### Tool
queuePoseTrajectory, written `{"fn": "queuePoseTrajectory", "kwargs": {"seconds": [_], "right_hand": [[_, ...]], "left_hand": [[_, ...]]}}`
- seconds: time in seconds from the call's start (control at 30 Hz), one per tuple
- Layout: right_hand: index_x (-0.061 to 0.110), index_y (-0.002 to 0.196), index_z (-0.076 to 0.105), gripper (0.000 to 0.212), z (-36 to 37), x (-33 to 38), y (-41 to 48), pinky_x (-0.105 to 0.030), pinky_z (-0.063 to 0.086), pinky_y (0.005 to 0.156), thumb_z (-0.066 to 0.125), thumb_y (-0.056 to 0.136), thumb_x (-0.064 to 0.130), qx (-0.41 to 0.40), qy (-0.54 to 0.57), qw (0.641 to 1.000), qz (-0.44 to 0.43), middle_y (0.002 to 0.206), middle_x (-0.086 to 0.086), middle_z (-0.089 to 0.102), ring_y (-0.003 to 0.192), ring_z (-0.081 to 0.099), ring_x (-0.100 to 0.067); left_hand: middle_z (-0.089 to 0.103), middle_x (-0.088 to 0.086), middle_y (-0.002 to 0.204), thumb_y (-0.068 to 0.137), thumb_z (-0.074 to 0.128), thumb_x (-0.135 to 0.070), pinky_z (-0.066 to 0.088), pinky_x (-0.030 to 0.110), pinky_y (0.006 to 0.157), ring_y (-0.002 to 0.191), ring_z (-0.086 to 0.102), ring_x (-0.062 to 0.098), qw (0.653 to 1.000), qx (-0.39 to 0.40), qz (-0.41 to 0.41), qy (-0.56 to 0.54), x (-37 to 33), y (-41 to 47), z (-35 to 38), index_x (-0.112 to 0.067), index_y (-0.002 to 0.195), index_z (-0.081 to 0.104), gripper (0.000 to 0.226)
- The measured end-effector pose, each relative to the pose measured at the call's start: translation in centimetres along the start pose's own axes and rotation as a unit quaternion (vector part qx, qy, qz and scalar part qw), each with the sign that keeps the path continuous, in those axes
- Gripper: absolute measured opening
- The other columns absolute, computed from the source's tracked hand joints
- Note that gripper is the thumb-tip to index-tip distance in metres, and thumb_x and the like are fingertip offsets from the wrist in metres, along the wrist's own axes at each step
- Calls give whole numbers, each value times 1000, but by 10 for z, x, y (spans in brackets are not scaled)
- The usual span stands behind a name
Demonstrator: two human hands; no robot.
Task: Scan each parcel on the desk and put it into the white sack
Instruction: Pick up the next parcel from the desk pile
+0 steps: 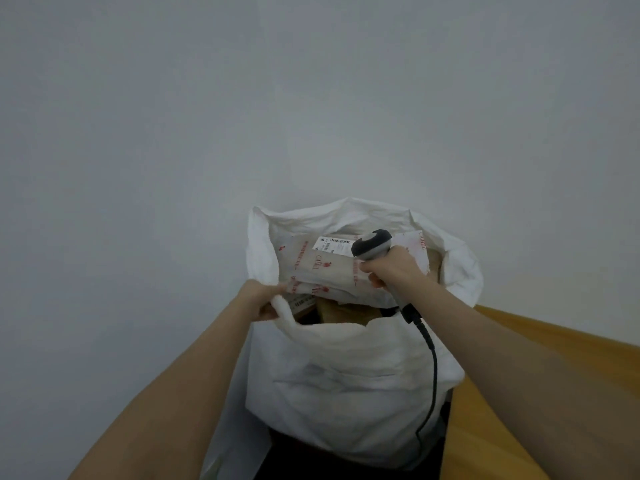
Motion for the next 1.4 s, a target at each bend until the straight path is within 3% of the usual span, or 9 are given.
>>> {"fn": "queuePoseTrajectory", "kwargs": {"seconds": [0.13,0.27,0.47,0.57,0.8,0.87,1.0,1.17,1.4], "right_hand": [[10,85,61,17,-3,-2,-20,-41,56,77,73,75,16,-30,17,999,6,75,-11,67,68,64,-23],[10,92,62,21,-13,-8,-40,-39,56,77,72,78,21,-63,30,998,7,77,-7,68,65,65,-19],[11,101,61,26,-40,-35,-68,-40,56,81,72,80,23,-117,67,990,36,89,-7,69,70,67,-19],[8,98,61,26,-55,-45,-73,-39,57,82,71,80,23,-140,74,986,60,85,-8,70,70,68,-19],[12,82,57,20,-109,-77,-74,-39,56,79,73,81,24,-187,120,972,79,81,-8,67,67,65,-18],[9,87,58,19,-130,-88,-69,-40,58,81,72,82,22,-201,123,967,93,82,-9,68,66,65,-18],[9,84,57,20,-166,-105,-51,-45,57,85,72,82,23,-217,137,960,110,78,-9,68,68,66,-21],[11,82,54,25,-186,-110,-26,-48,57,86,73,80,28,-214,156,957,117,76,-9,64,80,69,-29],[6,101,50,41,-190,-113,14,-47,55,87,72,81,36,-201,94,962,157,94,-14,60,93,64,-35]], "left_hand": [[59,23,118,79,73,-12,57,37,63,94,63,35,964,-129,156,-175,-29,1,-34,6,123,51,52],[52,17,123,83,69,-22,50,37,88,100,59,30,941,-202,272,-12,-30,-34,-26,-5,133,43,59],[59,10,113,66,81,-44,45,41,90,107,56,30,677,-126,631,357,-7,-104,63,-18,118,62,61],[55,9,128,60,80,-56,36,47,103,119,52,30,580,-20,658,480,13,-123,110,-26,128,56,78],[38,2,144,83,62,-51,25,45,109,130,37,25,492,-5,560,667,11,-127,186,-32,139,40,63],[55,-2,129,89,54,-50,31,37,98,115,48,22,502,-16,569,651,-5,-129,201,-29,125,58,42],[67,-1,99,93,51,-48,39,33,81,94,58,21,644,-21,579,499,-69,-133,209,-20,99,71,35],[46,-4,54,97,45,-43,31,29,57,51,42,11,778,197,391,451,-102,-109,205,-18,53,48,51],[62,0,118,95,51,-38,47,35,93,106,57,17,707,81,453,537,-147,-56,247,-20,117,62,30]]}}
Point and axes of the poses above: each hand's wrist, its own y-axis towards the middle knuckle, its own z-axis out of the palm, x = y × z, the point moved 3 cm from there along y, towards the middle knuckle
